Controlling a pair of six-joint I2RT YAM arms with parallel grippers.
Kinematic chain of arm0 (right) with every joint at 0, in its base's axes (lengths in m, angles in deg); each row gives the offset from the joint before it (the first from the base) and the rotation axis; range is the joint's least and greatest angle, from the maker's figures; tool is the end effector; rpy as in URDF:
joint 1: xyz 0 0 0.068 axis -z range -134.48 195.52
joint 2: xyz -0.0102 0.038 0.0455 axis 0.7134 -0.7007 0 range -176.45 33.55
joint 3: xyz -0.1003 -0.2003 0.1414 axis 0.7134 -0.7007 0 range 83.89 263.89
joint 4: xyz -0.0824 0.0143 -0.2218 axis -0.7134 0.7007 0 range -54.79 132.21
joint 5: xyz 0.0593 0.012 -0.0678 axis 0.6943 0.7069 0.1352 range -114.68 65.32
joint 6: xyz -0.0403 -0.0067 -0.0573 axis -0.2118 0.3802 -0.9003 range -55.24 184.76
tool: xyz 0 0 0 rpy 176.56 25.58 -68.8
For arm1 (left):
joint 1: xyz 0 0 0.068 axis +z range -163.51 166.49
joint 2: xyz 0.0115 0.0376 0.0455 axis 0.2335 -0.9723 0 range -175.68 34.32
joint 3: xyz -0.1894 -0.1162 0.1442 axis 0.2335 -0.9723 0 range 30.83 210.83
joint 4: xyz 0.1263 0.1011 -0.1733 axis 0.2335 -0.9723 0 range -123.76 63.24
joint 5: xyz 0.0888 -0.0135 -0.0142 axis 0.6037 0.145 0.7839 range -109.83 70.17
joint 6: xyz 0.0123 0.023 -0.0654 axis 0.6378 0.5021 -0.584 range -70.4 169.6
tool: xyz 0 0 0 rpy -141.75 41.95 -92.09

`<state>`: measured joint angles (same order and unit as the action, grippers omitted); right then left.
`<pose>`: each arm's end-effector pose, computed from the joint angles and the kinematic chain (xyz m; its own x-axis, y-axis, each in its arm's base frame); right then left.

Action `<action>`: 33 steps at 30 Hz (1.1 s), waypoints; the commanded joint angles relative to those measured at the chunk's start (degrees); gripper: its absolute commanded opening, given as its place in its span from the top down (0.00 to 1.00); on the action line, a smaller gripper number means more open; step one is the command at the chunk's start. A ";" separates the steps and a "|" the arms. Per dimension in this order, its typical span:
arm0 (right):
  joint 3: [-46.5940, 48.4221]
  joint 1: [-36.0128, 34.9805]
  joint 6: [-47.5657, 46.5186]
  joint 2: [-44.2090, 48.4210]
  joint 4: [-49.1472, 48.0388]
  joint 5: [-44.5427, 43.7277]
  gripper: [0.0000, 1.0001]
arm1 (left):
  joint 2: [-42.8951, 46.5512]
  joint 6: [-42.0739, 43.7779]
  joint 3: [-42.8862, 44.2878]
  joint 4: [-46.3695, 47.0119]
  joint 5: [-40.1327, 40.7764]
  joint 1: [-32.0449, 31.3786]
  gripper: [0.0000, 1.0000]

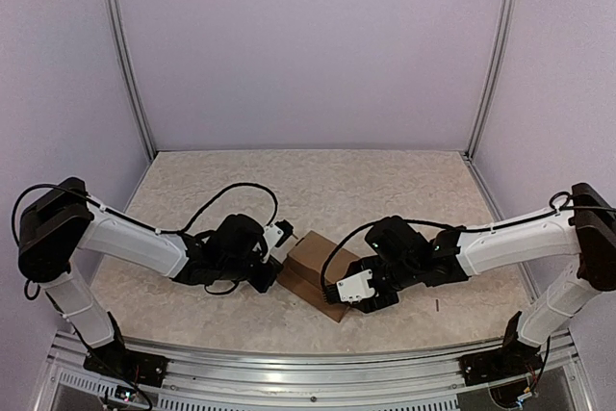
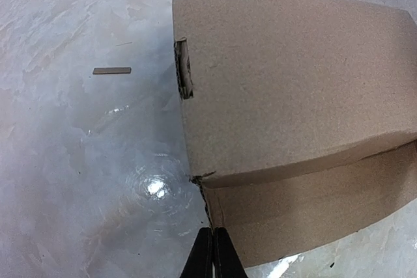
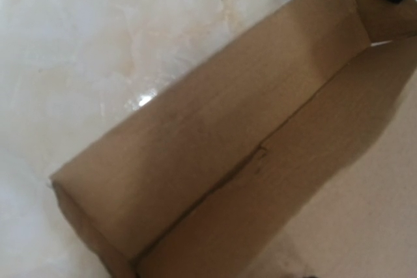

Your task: Fold the paper box

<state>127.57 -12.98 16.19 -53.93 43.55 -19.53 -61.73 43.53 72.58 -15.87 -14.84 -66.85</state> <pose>0.1465 0.2489 0.1573 0.3853 -0.8005 -0.4591 -0.8903 -0.1914 -0.4133 0.1943 -0.2528 0.1350 -0.4884 0.4799 -0.7288 0.7138 0.7001 -0.0173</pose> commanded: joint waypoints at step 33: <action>0.51 -0.54 -0.91 -3.77 3.61 2.92 0.45 | -4.42 1.67 9.93 -9.72 -0.18 1.42 1.00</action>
<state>128.51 -12.98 15.53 -55.24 42.98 -19.09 -64.77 43.99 80.19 -24.61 -14.16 -65.54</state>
